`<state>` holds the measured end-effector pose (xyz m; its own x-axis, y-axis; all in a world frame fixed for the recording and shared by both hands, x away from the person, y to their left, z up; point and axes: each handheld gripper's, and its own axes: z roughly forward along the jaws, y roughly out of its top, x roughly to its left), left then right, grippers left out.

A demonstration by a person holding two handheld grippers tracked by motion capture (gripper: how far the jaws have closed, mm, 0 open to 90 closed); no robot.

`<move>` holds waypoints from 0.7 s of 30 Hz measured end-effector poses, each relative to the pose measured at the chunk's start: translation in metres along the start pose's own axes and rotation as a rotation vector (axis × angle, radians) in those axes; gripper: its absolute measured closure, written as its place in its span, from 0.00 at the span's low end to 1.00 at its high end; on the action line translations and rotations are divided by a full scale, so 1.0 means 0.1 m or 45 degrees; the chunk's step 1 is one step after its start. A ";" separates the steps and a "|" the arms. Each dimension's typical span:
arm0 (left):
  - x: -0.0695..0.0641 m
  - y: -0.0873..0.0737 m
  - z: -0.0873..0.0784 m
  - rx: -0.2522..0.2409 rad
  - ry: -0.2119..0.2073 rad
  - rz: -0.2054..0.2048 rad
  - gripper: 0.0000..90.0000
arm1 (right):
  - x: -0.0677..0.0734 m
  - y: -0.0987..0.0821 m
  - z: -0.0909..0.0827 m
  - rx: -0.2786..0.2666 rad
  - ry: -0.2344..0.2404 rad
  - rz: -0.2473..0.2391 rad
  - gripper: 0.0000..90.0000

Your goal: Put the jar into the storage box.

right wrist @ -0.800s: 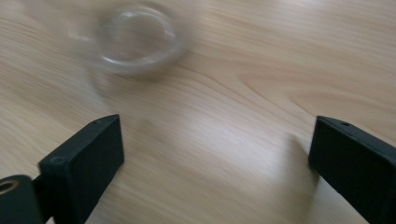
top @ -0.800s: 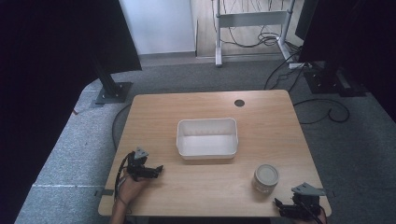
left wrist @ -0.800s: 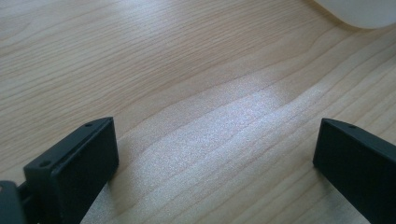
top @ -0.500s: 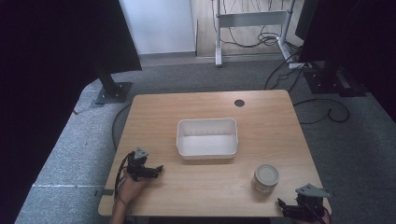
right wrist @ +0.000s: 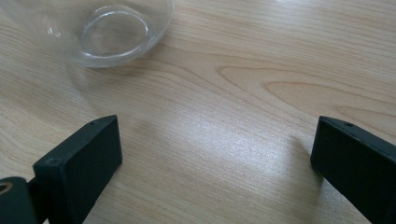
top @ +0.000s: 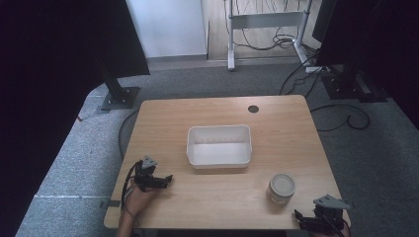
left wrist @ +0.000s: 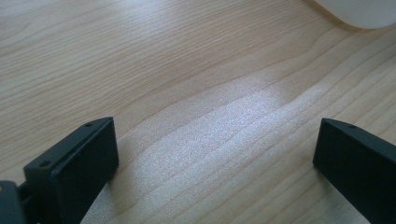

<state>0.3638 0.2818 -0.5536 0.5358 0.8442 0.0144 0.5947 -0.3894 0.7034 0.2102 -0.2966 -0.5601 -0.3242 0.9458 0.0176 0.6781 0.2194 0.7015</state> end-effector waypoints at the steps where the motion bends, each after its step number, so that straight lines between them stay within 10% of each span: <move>1: 0.00 0.00 0.00 -0.001 0.000 0.000 0.00 | 0.00 0.00 0.00 0.000 -0.001 0.001 0.01; 21: 0.00 0.00 0.00 0.000 0.000 0.000 0.00 | 0.08 0.08 -0.08 -0.051 0.061 -0.036 0.00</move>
<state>0.3639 0.2818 -0.5536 0.5357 0.8443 0.0143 0.5945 -0.3892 0.7037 0.2074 -0.2898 -0.5487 -0.3749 0.9266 0.0304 0.6412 0.2355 0.7303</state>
